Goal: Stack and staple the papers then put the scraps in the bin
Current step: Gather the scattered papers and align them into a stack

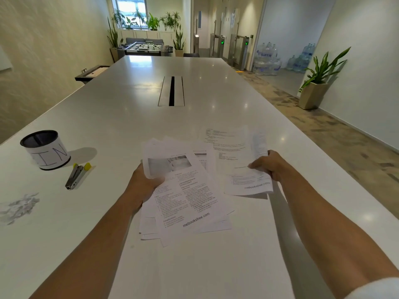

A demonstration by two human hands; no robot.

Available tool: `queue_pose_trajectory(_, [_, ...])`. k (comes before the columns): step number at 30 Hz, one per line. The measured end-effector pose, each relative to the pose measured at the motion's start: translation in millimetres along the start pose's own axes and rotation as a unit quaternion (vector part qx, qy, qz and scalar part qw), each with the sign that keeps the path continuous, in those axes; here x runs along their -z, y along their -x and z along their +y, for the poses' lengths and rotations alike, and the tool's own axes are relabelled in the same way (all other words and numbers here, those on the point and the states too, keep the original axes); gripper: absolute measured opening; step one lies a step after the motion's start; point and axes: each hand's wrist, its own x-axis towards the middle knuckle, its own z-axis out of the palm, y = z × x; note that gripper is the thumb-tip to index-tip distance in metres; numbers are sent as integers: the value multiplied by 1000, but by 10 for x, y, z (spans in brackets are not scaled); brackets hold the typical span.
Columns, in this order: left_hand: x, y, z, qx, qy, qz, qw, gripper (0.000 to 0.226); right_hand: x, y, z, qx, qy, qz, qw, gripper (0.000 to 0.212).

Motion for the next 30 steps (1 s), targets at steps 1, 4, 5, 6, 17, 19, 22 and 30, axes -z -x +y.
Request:
queue_pose_trajectory(1, [10, -4, -3, 1, -5, 4, 1000, 46, -14, 34, 11, -4, -22, -7, 1000, 62])
queue_pose_trajectory(4, [17, 13, 21, 8, -5, 3, 1000, 49, -52, 62, 66, 6, -79, -6, 997, 60])
queue_pose_trajectory(5, [26, 17, 24, 11, -2, 2, 1000, 50, -49, 75, 65, 14, -98, 2, 995, 61])
queue_pose_trajectory(6, [35, 23, 26, 12, -4, 3, 1000, 51, -43, 76, 54, 28, -118, 9, 993, 63])
queue_pose_trajectory(17, [-78, 103, 116, 16, -42, 41, 998, 38, 8, 606, -734, 227, -158, -97, 956, 59])
queue_pose_trajectory(19, [-84, 113, 117, 21, -30, 45, 998, 36, -42, 665, -791, 260, -178, -144, 938, 62])
queue_pose_trajectory(22, [-83, 122, 124, 23, -27, 52, 998, 35, -138, 694, -784, 272, -226, -208, 912, 66])
queue_pose_trajectory(30, [26, 63, 77, 58, -29, 46, 997, 35, -606, 602, -157, 152, -83, -171, 970, 65])
